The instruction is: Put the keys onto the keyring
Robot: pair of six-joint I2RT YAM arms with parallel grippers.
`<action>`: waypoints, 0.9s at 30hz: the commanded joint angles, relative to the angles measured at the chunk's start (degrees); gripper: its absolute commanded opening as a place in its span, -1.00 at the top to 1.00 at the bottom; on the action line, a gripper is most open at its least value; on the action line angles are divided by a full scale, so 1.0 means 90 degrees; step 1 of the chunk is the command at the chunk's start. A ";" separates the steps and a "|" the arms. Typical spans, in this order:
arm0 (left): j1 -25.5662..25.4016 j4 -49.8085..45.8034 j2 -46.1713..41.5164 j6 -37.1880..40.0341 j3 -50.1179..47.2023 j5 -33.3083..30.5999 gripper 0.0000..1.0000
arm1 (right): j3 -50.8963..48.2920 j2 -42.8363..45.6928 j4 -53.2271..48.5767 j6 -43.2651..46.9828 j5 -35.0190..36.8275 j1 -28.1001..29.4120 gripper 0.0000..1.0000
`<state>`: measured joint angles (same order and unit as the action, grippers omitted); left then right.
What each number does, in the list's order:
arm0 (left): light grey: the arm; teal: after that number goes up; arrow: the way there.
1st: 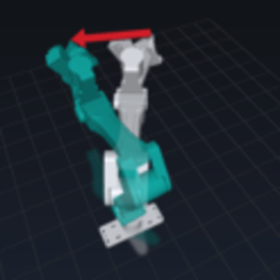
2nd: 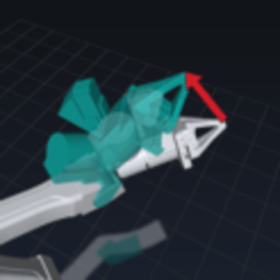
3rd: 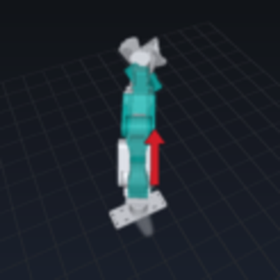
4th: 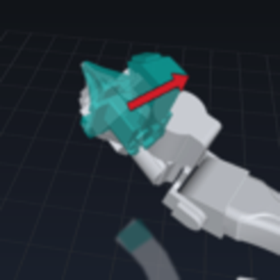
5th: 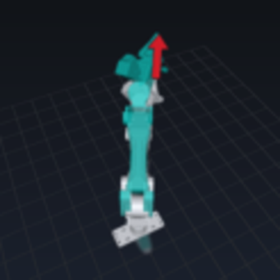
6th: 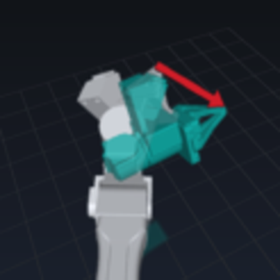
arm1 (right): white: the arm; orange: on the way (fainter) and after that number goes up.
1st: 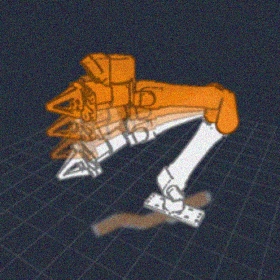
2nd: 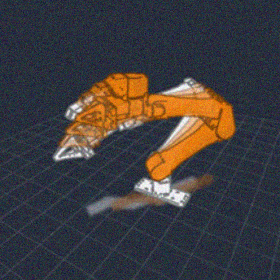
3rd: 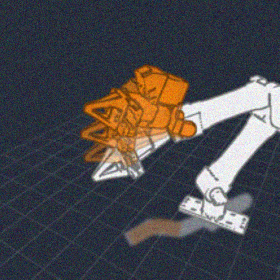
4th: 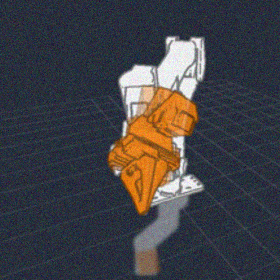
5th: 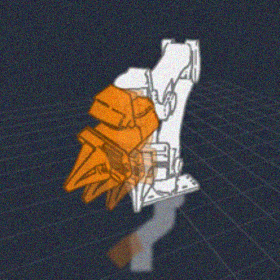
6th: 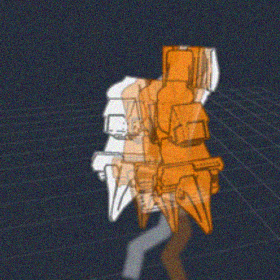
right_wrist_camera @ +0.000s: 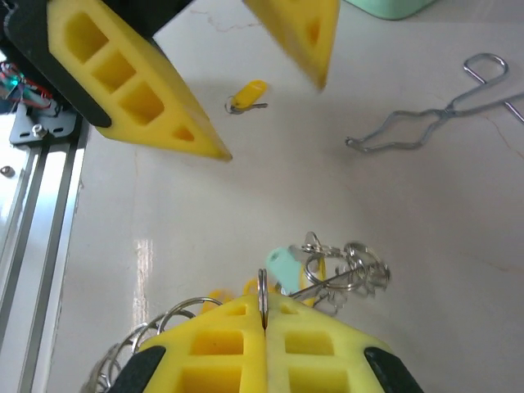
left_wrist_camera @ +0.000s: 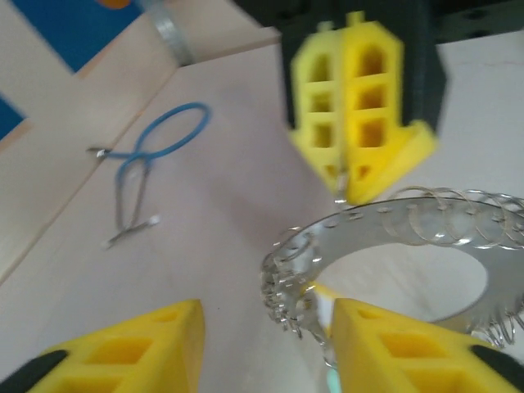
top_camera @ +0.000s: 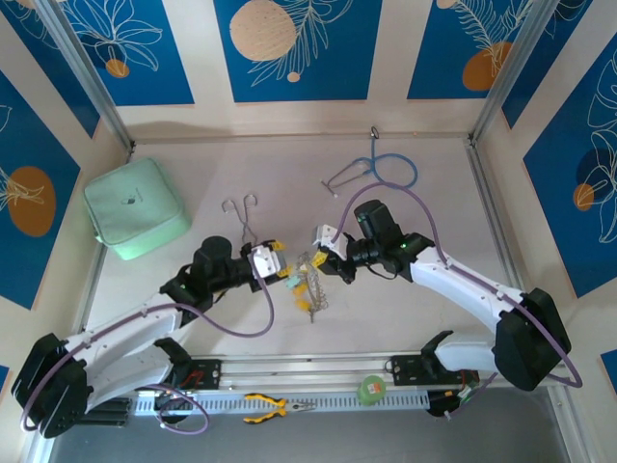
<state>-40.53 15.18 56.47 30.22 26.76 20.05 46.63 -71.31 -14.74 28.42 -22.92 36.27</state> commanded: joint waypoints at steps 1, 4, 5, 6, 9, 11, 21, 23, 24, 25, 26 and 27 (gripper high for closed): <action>-0.0057 0.0339 0.0132 0.0441 -0.0044 0.1206 0.25 | -0.0117 0.0198 0.0369 0.0568 -0.0267 0.0146 1.00; -0.0052 0.0480 0.0251 0.0304 -0.0042 0.1543 0.34 | -0.0216 0.0256 0.0549 0.0711 -0.0203 0.0244 1.00; -0.0057 0.0531 0.0290 0.0247 -0.0043 0.1591 0.34 | -0.0245 0.0271 0.0598 0.0760 -0.0181 0.0265 1.00; -0.0056 0.0594 0.0343 0.0163 -0.0043 0.1638 0.35 | -0.0279 0.0296 0.0651 0.0812 -0.0164 0.0290 1.00; -0.0057 0.0783 0.0518 -0.0071 -0.0034 0.1628 0.35 | -0.0371 0.0354 0.0791 0.0933 -0.0125 0.0378 1.00; -0.0057 0.0995 0.0629 -0.0289 -0.0033 0.1551 0.39 | -0.0398 0.0383 0.0854 0.0970 -0.0091 0.0406 1.00; -0.0067 0.1177 0.1029 -0.0313 0.0062 0.1630 0.51 | -0.0439 0.0403 0.1087 0.1044 0.0107 0.0615 1.00; -0.0075 0.1197 0.1040 -0.0296 0.0054 0.1630 0.57 | -0.0421 0.0387 0.1048 0.1074 0.0107 0.0646 1.00; -0.0067 0.1203 0.1039 -0.0291 0.0046 0.1641 0.61 | -0.0425 0.0370 0.1043 0.1087 0.0122 0.0657 1.00; -0.0075 0.1213 0.1043 -0.0283 0.0051 0.1640 0.64 | -0.0416 0.0348 0.1031 0.1106 0.0124 0.0672 1.00; -0.0077 0.1238 0.1040 -0.0276 0.0038 0.1643 0.68 | -0.0400 0.0329 0.1013 0.1128 0.0148 0.0677 1.00; -0.0082 0.1270 0.1024 -0.0269 0.0020 0.1632 0.73 | -0.0388 0.0293 0.0997 0.1143 0.0184 0.0696 1.00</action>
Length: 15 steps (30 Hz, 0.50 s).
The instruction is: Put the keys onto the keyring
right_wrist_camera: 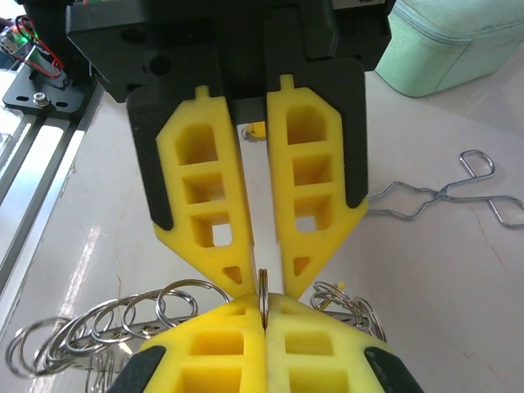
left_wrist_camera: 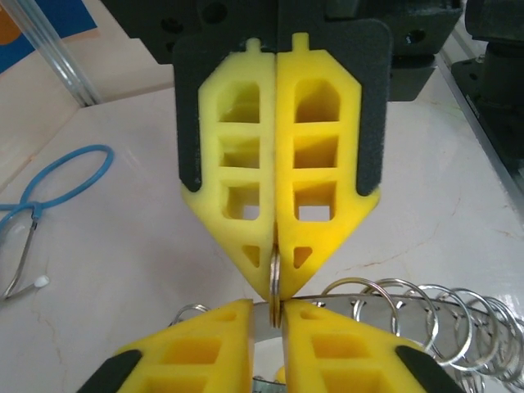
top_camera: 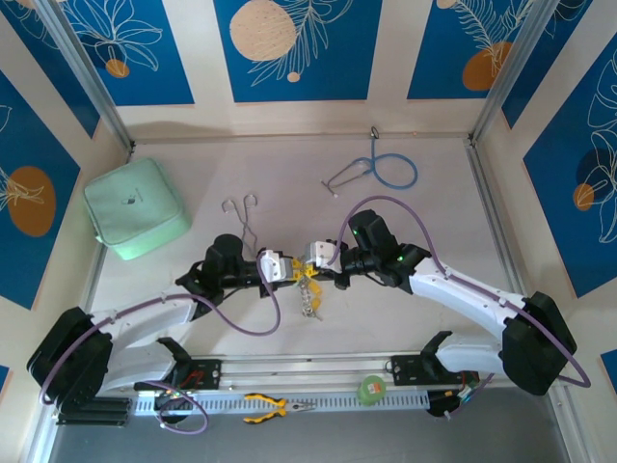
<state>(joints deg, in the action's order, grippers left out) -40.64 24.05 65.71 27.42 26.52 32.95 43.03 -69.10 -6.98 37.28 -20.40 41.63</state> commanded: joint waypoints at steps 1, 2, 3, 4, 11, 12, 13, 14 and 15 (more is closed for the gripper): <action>-0.0068 0.0319 -0.0007 0.0048 0.0041 0.0206 0.78 | 0.0019 0.0025 0.0115 0.0179 -0.0065 0.0118 1.00; -0.0084 0.0363 -0.0014 0.0053 0.0021 0.0210 0.84 | 0.0032 0.0004 0.0095 0.0184 -0.0033 0.0124 1.00; -0.0084 0.0401 -0.0024 0.0051 0.0005 0.0209 0.90 | 0.0031 -0.0007 0.0079 0.0189 0.0016 0.0140 1.00; -0.0090 0.0437 -0.0030 0.0058 -0.0021 0.0200 0.97 | 0.0026 -0.0008 0.0088 0.0189 0.0052 0.0150 1.00; -0.0146 0.0702 -0.0104 0.0212 -0.0254 0.0048 1.00 | -0.0274 0.0402 0.0194 0.0129 0.0268 -0.0095 0.45; -0.0150 0.0730 -0.0104 0.0243 -0.0277 0.0040 1.00 | -0.0336 0.0495 0.0201 0.0118 0.0232 -0.0163 0.43; -0.0162 0.0764 -0.0104 0.0268 -0.0310 0.0040 1.00 | -0.0380 0.0558 0.0187 0.0111 0.0225 -0.0204 0.42; -0.0170 0.0808 -0.0097 0.0282 -0.0342 0.0015 1.00 | -0.0424 0.0625 0.0136 0.0128 0.0212 -0.0235 0.43; -0.0170 0.0876 -0.0095 0.0284 -0.0377 0.0007 1.00 | -0.0468 0.0671 0.0054 0.0166 0.0207 -0.0259 0.43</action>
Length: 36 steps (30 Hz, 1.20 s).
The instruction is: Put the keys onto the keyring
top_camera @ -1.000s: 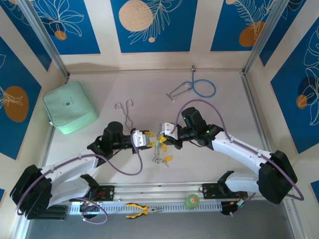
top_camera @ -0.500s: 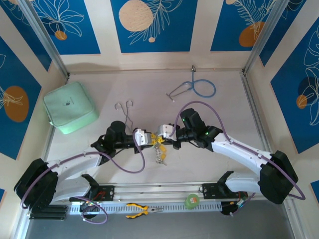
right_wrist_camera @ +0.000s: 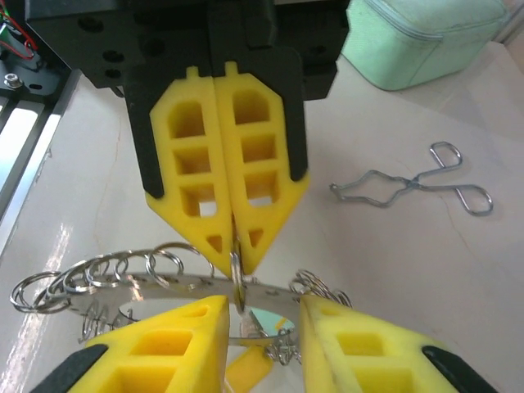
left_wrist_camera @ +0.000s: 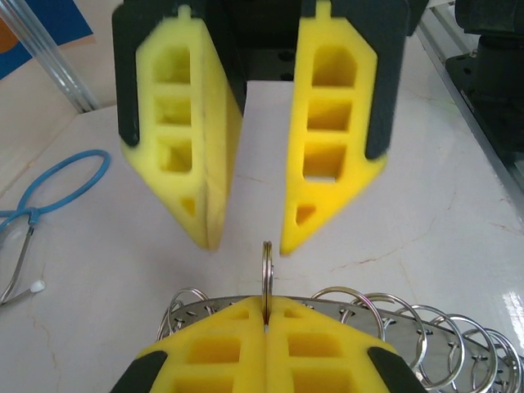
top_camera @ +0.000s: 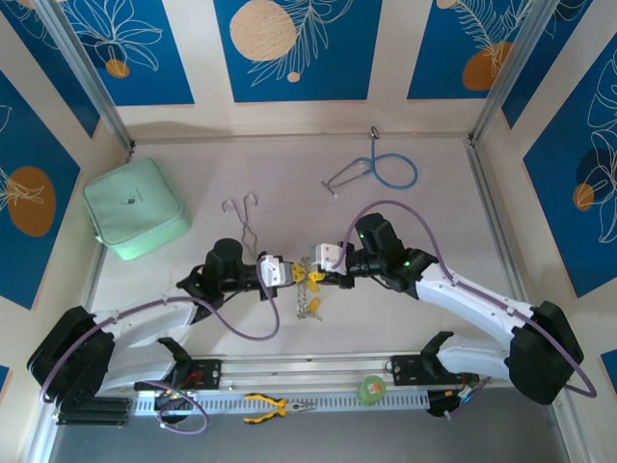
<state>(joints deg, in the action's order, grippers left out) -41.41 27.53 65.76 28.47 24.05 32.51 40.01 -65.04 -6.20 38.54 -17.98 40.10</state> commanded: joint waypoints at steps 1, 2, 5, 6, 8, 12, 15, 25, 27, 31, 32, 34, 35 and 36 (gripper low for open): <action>-0.0090 0.0541 -0.0095 0.0167 -0.0130 0.0041 1.00 | -0.0164 0.0250 -0.0106 0.0063 -0.0055 -0.0087 0.44; -0.0091 0.0615 -0.0081 0.0172 -0.0152 0.0045 1.00 | -0.0192 0.0274 -0.0204 0.0092 -0.0053 -0.0090 0.44; -0.0106 0.0754 -0.0026 0.0157 -0.0206 0.0070 1.00 | -0.0295 0.0339 -0.0115 -0.0015 -0.0069 -0.0071 0.47; -0.0113 0.0777 -0.0008 0.0157 -0.0206 0.0086 1.00 | -0.0321 0.0347 -0.0026 -0.0058 -0.0096 -0.0052 0.47; -0.0116 0.0831 0.0032 0.0164 -0.0219 0.0107 1.00 | -0.0319 0.0323 0.0053 -0.0101 -0.0172 -0.0024 0.47; -0.0117 0.0906 0.0083 0.0157 -0.0232 0.0108 1.00 | -0.0256 0.0170 0.0108 -0.0107 -0.0268 0.0032 0.48; -0.0132 0.0926 0.0086 0.0147 -0.0232 0.0118 1.00 | -0.0264 0.0102 0.0278 -0.0173 -0.0285 0.0067 0.49; -0.0150 0.0992 0.0131 0.0138 -0.0230 0.0136 1.00 | -0.0164 -0.0125 0.0474 -0.0249 -0.0463 0.0152 0.65; -0.0155 0.0996 0.0136 0.0138 -0.0222 0.0128 1.00 | -0.0156 -0.0146 0.0483 -0.0249 -0.0464 0.0154 0.76; -0.0155 0.0855 0.0107 0.0135 -0.0185 0.0003 0.97 | -0.0062 -0.0118 0.0367 -0.0192 -0.0402 0.0164 1.00; -0.0157 0.0704 0.0071 0.0157 -0.0148 -0.0084 0.75 | 0.0017 -0.0123 0.0195 -0.0127 -0.0344 0.0173 1.00; -0.0155 0.0285 -0.0037 0.0281 -0.0051 -0.0207 0.50 | 0.0281 -0.0161 -0.0341 0.0091 -0.0121 0.0223 1.00; -0.0158 0.0036 -0.0101 0.0355 0.0013 -0.0253 0.47 | 0.0430 -0.0206 -0.0658 0.0234 0.0075 0.0265 1.00; -0.0166 -0.0201 -0.0166 0.0410 0.0072 -0.0314 0.46 | 0.0599 -0.0264 -0.1006 0.0377 0.0289 0.0313 1.00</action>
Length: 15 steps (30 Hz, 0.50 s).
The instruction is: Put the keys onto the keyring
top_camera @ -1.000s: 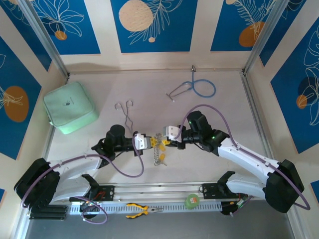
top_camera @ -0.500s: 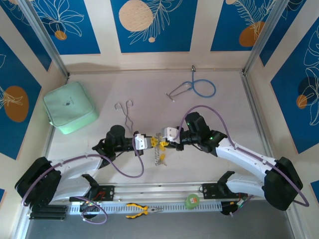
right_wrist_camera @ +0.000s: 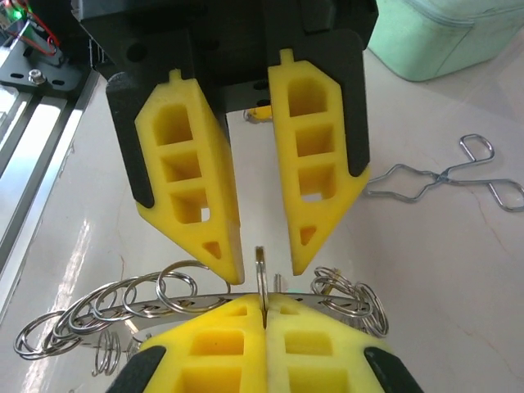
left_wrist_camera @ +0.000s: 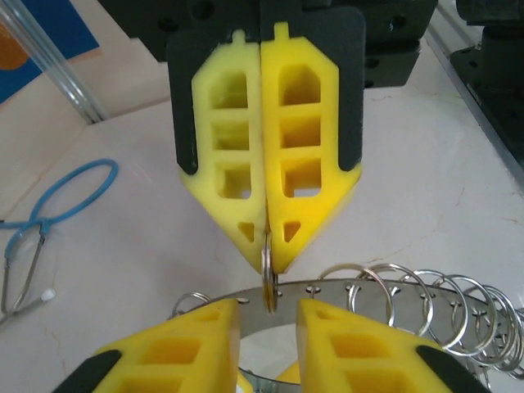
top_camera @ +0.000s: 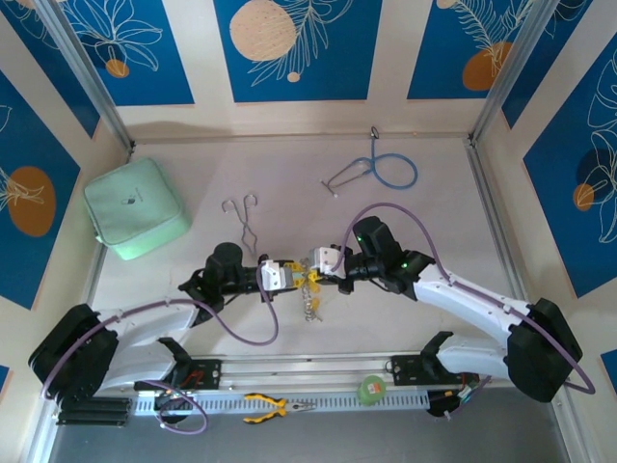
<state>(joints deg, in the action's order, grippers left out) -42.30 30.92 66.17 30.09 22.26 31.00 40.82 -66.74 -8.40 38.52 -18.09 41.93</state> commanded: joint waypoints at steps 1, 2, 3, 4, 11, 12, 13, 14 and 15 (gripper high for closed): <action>-0.0067 -0.0737 -0.0263 0.0290 0.0309 -0.0184 0.46 | 0.0650 -0.0131 -0.1015 0.0482 0.0469 0.0148 1.00; -0.0066 -0.0932 -0.0315 0.0351 0.0359 -0.0209 0.46 | 0.0802 -0.0197 -0.1315 0.0590 0.0668 0.0196 1.00; -0.0074 -0.1076 -0.0356 0.0392 0.0390 -0.0223 0.47 | 0.0941 -0.0270 -0.1568 0.0680 0.0846 0.0241 1.00; -0.0071 -0.1166 -0.0387 0.0421 0.0416 -0.0230 0.48 | 0.1040 -0.0327 -0.1717 0.0718 0.0996 0.0279 1.00; -0.0109 -0.1063 -0.0390 0.0345 0.0443 -0.0211 0.52 | 0.1646 -0.0639 -0.2166 0.0787 0.1363 0.0576 1.00; -0.0105 -0.0995 -0.0375 0.0324 0.0446 -0.0187 0.52 | 0.1697 -0.0677 -0.2181 0.0795 0.1372 0.0611 1.00; -0.0104 -0.0944 -0.0368 0.0302 0.0446 -0.0184 0.52 | 0.1739 -0.0712 -0.2188 0.0798 0.1382 0.0640 1.00; -0.0108 -0.0885 -0.0341 0.0275 0.0437 -0.0178 0.53 | 0.1794 -0.0745 -0.2199 0.0807 0.1385 0.0666 1.00; -0.0115 -0.0835 -0.0317 0.0256 0.0445 -0.0174 0.54 | 0.1829 -0.0759 -0.2199 0.0817 0.1377 0.0697 1.00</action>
<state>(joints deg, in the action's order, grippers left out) -42.52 22.06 63.07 32.05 24.93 28.88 54.78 -73.19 -26.55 44.80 -6.04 47.37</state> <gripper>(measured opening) 0.234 0.050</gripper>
